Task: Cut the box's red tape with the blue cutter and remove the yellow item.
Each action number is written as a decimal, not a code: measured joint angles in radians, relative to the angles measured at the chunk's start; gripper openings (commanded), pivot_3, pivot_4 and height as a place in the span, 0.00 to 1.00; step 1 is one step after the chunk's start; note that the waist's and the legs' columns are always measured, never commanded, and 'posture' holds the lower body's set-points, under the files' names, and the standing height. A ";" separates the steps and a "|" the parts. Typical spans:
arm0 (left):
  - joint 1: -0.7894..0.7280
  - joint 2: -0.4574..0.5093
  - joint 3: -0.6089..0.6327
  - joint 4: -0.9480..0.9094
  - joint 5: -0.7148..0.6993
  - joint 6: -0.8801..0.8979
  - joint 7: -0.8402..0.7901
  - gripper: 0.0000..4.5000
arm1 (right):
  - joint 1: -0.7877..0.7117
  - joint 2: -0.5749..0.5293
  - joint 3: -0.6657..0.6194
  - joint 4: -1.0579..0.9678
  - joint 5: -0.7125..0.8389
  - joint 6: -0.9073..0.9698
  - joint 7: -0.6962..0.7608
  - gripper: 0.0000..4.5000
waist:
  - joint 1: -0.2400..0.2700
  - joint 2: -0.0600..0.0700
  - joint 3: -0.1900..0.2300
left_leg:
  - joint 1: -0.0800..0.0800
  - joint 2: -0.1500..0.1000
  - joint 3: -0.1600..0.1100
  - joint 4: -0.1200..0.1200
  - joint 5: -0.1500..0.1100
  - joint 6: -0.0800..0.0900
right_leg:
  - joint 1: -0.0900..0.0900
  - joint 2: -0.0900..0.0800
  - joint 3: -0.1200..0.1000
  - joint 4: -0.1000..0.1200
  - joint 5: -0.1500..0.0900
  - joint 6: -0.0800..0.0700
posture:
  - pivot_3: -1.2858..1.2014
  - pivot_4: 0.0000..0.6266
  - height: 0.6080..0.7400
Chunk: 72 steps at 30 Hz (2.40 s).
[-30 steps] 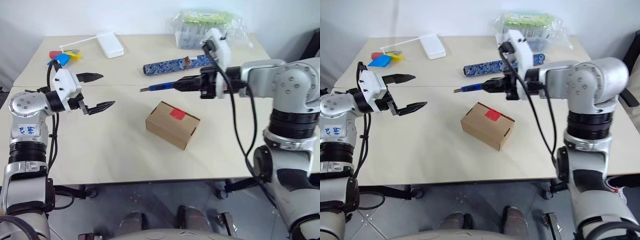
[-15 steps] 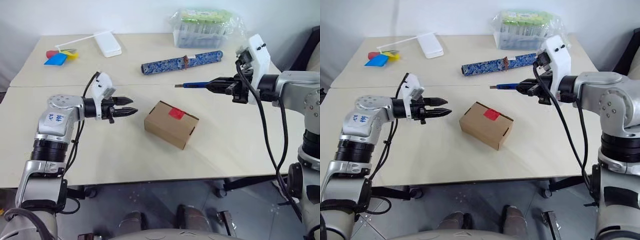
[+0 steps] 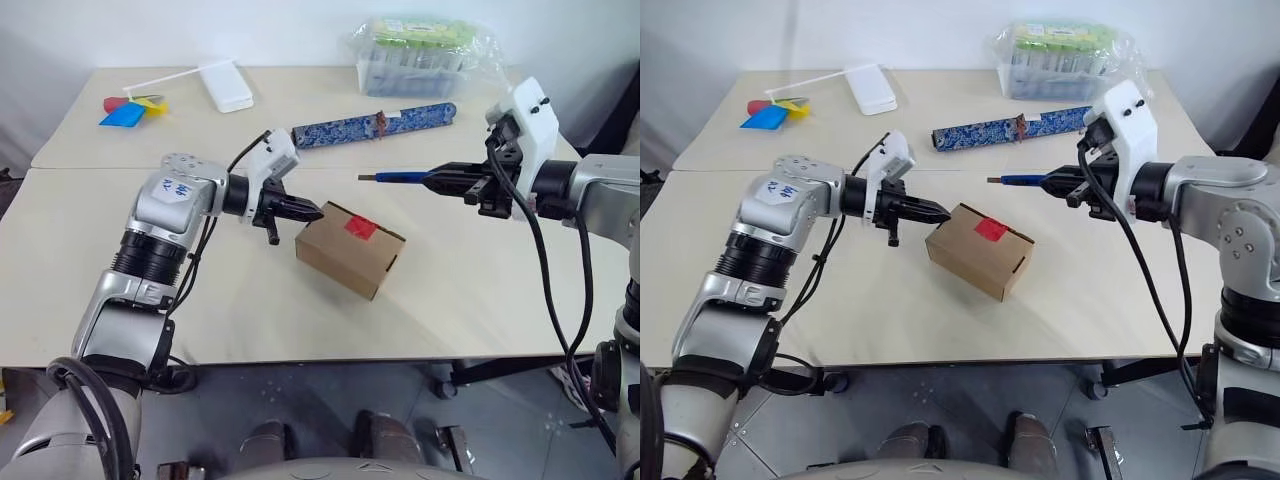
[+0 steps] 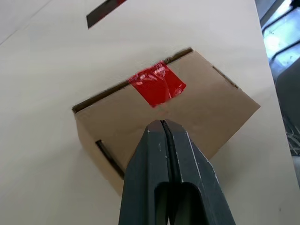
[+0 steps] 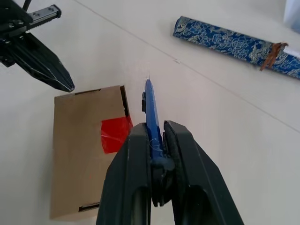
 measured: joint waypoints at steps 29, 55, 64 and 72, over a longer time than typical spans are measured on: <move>-0.005 -0.050 -0.080 0.004 0.117 0.007 0.000 0.00 | 0.000 -0.028 0.225 0.069 -0.096 -0.198 0.122 0.03 | 0.001 0.000 0.000 | 0.001 0.000 0.000 0.003 0.000 0.000 | 0.001 0.000 0.001 0.002 0.000 0.000 | 0.52 0.24 1.00; -0.022 -0.071 -0.077 0.042 0.132 0.005 -0.001 0.00 | -0.044 -0.019 0.255 0.158 -0.154 -0.242 0.174 0.03 | 0.001 0.000 0.000 | 0.000 0.000 -0.001 0.010 0.000 0.000 | 0.002 0.000 0.001 0.004 0.000 0.000 | 0.52 0.24 1.00; -0.024 -0.071 -0.077 0.051 0.132 -0.002 -0.006 0.00 | -0.113 -0.013 0.203 0.127 -0.121 -0.212 0.164 0.03 | 0.002 0.000 0.000 | -0.001 0.001 -0.001 0.010 0.000 0.000 | 0.002 0.000 0.001 0.005 0.000 0.000 | 0.52 0.24 1.00; -0.030 -0.074 -0.076 0.068 0.132 -0.005 -0.008 0.00 | -0.083 -0.014 0.214 0.135 -0.127 -0.216 0.183 0.03 | 0.001 0.000 0.000 | -0.001 0.000 -0.001 0.011 0.000 0.001 | 0.002 0.000 0.001 0.006 0.000 0.000 | 0.52 0.24 1.00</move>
